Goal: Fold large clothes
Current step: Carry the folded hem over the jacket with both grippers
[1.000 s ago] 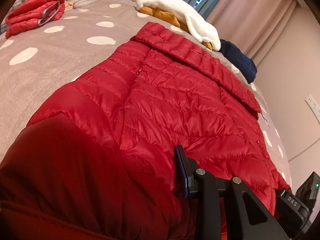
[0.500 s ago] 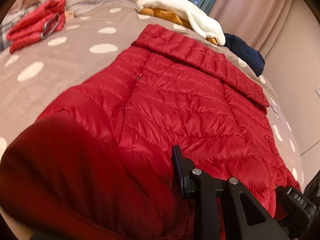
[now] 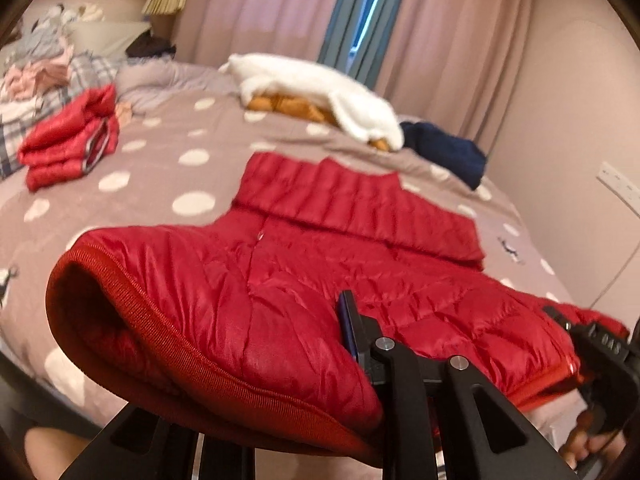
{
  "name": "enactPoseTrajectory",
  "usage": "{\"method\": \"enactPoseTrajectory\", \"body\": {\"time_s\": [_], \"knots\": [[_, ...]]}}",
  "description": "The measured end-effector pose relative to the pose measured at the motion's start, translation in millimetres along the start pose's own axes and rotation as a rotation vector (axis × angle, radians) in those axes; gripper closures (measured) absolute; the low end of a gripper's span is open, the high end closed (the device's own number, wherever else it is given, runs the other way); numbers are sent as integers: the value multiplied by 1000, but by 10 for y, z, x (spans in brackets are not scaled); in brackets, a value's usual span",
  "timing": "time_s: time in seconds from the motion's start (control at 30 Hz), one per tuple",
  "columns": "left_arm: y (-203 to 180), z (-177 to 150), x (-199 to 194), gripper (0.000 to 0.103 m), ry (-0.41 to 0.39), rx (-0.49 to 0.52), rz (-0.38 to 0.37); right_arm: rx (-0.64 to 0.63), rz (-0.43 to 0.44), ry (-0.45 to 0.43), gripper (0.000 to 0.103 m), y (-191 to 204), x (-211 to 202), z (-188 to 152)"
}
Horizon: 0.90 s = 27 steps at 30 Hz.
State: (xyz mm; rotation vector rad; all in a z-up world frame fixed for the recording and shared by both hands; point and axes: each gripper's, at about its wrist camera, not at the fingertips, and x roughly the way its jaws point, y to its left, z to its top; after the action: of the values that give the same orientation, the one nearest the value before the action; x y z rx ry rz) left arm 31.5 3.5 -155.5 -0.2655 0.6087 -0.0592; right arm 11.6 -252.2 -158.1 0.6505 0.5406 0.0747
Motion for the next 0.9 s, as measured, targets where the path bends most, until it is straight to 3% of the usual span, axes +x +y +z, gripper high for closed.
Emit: {"method": "enactPoseTrajectory", "body": {"time_s": [0.5, 0.77, 0.9], "knots": [[-120, 250, -900, 82, -247, 78, -118, -139, 134, -212, 86, 450, -795, 343], [-57, 324, -1171, 82, -319, 61, -156, -198, 190, -273, 84, 576, -1020, 384], [-59, 333, -1144, 82, -318, 62, -166, -240, 152, -297, 84, 594, -962, 370]]}}
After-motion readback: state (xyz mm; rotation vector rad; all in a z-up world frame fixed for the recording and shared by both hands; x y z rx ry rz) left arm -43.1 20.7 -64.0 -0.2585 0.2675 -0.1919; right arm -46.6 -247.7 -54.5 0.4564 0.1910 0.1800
